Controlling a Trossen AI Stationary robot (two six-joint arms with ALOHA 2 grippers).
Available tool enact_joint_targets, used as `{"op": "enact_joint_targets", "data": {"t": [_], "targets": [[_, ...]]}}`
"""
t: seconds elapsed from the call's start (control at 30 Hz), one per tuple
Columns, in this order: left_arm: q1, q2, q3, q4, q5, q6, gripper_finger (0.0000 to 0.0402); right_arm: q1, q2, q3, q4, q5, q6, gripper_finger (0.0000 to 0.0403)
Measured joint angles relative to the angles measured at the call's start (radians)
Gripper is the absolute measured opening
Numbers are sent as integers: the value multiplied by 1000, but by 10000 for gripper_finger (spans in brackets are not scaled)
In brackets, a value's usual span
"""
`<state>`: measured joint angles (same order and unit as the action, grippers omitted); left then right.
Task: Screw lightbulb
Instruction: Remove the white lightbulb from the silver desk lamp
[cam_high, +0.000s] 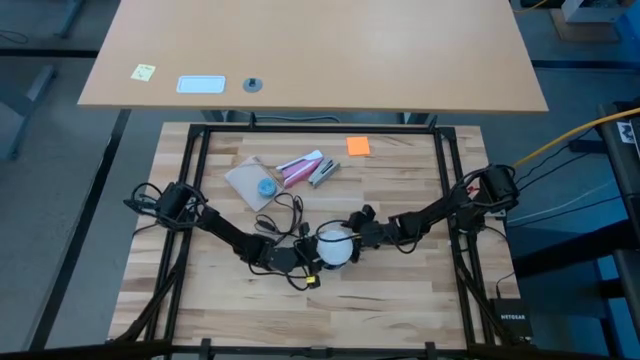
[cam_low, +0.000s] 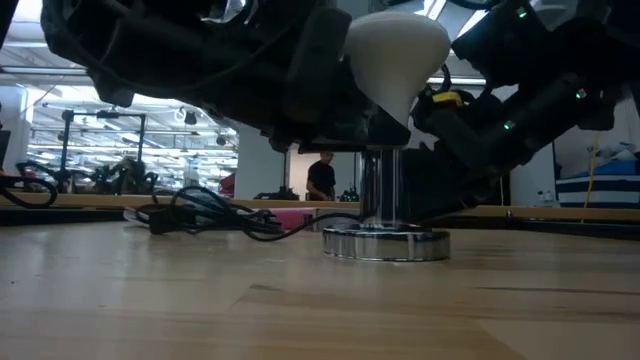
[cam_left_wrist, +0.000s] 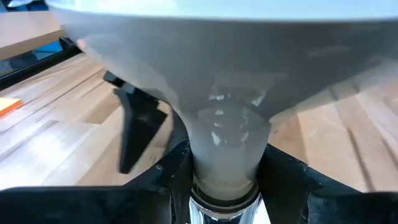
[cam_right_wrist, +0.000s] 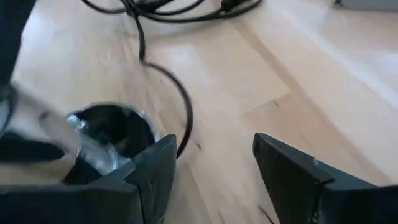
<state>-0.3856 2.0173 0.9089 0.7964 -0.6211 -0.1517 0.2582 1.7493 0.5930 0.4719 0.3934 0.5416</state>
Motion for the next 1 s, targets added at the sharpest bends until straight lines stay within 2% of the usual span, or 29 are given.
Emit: {"op": "enact_joint_targets", "data": {"t": [0.07, 0.3, 0.43, 0.63, 0.77, 1.0], "targets": [[-8, 1, 1, 2, 6, 3, 141, -11, 0, 0, 21, 8, 0, 225], [-12, 1, 1, 4, 12, -2, 141, -75, -3, 10, 55, -115, 0, 225], [-6, 1, 1, 4, 18, -3, 141, -76, -3, 10, 48, -145, 1, 225], [-6, 1, 1, 6, 18, -5, 141, -75, 1, 10, 59, -275, 2, 225], [-8, 1, 1, 13, 19, -5, 141, -75, 19, 30, 52, -282, 3, 225], [-19, -1, -4, 14, 1, -9, 141, -73, 138, 132, 49, -301, -59, 225]]}}
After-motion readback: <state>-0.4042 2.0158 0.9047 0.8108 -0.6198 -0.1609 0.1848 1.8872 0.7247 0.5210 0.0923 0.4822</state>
